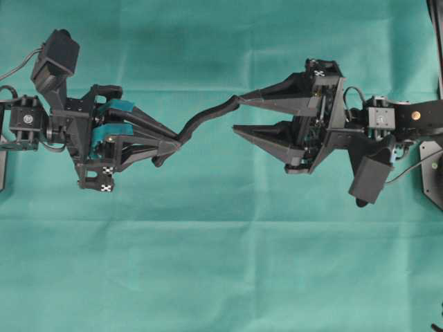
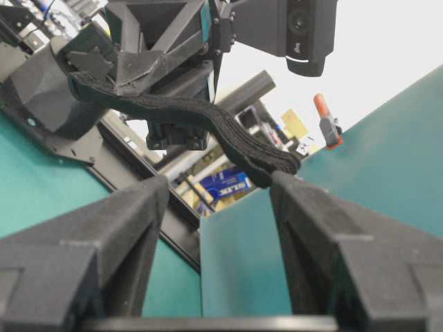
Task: Peel off the Velcro with your right arm.
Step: 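Position the right gripper fingers around the strap's free end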
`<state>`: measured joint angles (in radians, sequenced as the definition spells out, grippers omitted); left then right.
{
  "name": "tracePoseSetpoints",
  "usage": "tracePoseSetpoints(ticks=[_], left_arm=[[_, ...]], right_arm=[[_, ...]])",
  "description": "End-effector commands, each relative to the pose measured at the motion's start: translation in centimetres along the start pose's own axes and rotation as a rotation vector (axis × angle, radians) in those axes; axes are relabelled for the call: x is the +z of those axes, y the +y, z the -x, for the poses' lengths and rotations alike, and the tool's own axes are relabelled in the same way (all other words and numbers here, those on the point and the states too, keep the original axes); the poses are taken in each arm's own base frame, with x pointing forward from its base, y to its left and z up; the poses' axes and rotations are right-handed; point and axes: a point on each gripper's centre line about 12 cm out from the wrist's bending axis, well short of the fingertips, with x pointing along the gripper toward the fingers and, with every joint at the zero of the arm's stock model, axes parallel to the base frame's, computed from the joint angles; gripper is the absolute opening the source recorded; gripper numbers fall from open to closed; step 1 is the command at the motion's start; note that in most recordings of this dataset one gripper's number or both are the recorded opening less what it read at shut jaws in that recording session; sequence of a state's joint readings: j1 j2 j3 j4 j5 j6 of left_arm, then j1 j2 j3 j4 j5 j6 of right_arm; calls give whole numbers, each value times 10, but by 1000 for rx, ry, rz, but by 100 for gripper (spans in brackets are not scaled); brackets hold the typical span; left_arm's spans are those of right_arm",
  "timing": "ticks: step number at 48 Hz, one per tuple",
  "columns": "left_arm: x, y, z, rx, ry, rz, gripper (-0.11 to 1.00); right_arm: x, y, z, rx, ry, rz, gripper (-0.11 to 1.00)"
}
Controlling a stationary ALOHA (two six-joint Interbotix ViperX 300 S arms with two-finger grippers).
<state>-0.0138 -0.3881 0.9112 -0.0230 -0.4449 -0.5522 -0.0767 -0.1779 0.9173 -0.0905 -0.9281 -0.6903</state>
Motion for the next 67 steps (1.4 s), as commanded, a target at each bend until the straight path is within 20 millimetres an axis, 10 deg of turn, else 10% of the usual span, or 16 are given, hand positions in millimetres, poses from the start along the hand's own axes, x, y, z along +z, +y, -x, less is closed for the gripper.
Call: tracePoseSetpoints(ticks=[1,67], left_arm=[[7,-2,0,-8,-26,2,10],[4,0,0,-2,-17,2,10]], right_arm=[[5,-2,-1,-10,-20,-1,14],[12,-10,-12,-33,-47,3,13]])
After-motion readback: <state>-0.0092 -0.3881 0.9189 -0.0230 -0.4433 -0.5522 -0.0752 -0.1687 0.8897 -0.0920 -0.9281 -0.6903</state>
